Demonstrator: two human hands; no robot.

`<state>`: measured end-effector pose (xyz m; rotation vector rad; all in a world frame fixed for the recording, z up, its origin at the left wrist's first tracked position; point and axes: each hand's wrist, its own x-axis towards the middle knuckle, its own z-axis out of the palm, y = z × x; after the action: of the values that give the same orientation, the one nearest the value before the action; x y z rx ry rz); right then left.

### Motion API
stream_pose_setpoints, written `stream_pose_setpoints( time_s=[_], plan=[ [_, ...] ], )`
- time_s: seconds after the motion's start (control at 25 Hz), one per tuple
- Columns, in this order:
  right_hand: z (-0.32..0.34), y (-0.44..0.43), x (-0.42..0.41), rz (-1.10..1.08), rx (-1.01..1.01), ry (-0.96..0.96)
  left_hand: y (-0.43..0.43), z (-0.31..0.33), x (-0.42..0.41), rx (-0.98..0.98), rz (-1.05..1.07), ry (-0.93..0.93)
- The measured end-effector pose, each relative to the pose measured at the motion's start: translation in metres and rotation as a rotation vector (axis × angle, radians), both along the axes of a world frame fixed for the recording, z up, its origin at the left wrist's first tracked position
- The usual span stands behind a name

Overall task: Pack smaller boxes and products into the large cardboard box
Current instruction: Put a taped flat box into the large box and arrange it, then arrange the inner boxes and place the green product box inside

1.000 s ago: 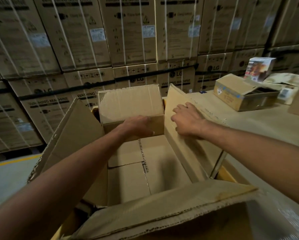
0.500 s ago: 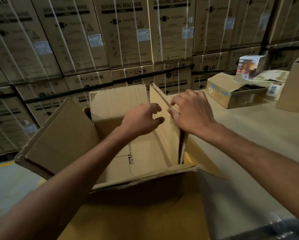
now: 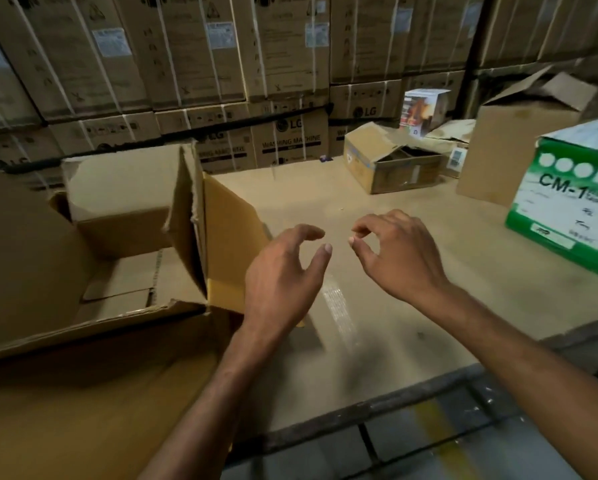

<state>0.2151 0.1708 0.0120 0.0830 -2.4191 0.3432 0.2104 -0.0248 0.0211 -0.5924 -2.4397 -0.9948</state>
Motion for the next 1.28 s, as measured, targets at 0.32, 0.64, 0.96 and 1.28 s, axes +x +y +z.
stream_pose_setpoints(
  time_s=[0.32, 0.64, 0.96, 1.28],
  plan=[
    [-0.029, 0.139, -0.009, -0.182, -0.088, -0.061, 0.152, -0.035, -0.057, 0.061, -0.223, -0.149],
    [-0.032, 0.301, -0.022, -0.418, -0.134, 0.020, 0.322, -0.040, -0.115, 0.187, -0.531, -0.356],
    [-0.016, 0.497, -0.035, -0.665, -0.240, 0.261, 0.538, -0.019, -0.168, 0.309, -0.671, -0.462],
    [-0.008, 0.618, -0.055, -0.823, -0.377, 0.167, 0.699, 0.008, -0.240, 0.300, -0.489, -0.485]
  ],
)
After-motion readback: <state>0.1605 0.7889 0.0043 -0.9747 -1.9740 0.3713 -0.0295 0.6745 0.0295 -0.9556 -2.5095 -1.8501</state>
